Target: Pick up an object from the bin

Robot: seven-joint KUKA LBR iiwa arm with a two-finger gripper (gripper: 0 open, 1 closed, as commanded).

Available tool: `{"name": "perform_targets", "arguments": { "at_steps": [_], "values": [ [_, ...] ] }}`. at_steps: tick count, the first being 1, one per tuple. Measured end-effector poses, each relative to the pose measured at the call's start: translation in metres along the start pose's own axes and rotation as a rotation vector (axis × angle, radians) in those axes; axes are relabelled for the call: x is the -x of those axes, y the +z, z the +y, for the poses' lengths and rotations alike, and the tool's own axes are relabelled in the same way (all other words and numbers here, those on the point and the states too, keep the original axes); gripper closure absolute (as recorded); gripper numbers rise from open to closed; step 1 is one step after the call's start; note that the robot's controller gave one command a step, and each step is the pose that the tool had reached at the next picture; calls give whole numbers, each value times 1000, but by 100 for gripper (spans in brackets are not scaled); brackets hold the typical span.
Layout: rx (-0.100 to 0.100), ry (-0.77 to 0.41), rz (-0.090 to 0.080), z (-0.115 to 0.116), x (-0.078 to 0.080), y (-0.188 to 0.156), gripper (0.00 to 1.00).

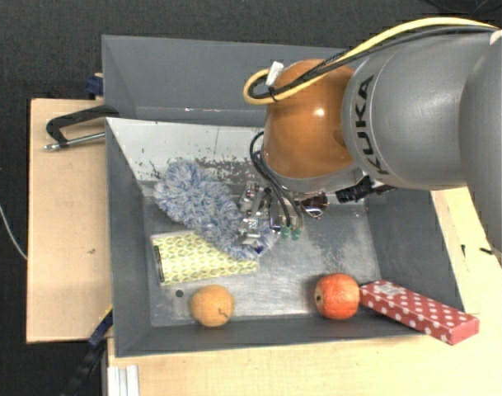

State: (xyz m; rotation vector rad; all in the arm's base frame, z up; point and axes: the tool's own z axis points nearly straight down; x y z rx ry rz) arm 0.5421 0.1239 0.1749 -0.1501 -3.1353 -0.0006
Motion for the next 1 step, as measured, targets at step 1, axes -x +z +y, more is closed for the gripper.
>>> {"name": "perform_targets", "arguments": {
  "at_steps": [1],
  "values": [
    [0, 13, 1, -6, 4, -80, 100]
  ]
}}
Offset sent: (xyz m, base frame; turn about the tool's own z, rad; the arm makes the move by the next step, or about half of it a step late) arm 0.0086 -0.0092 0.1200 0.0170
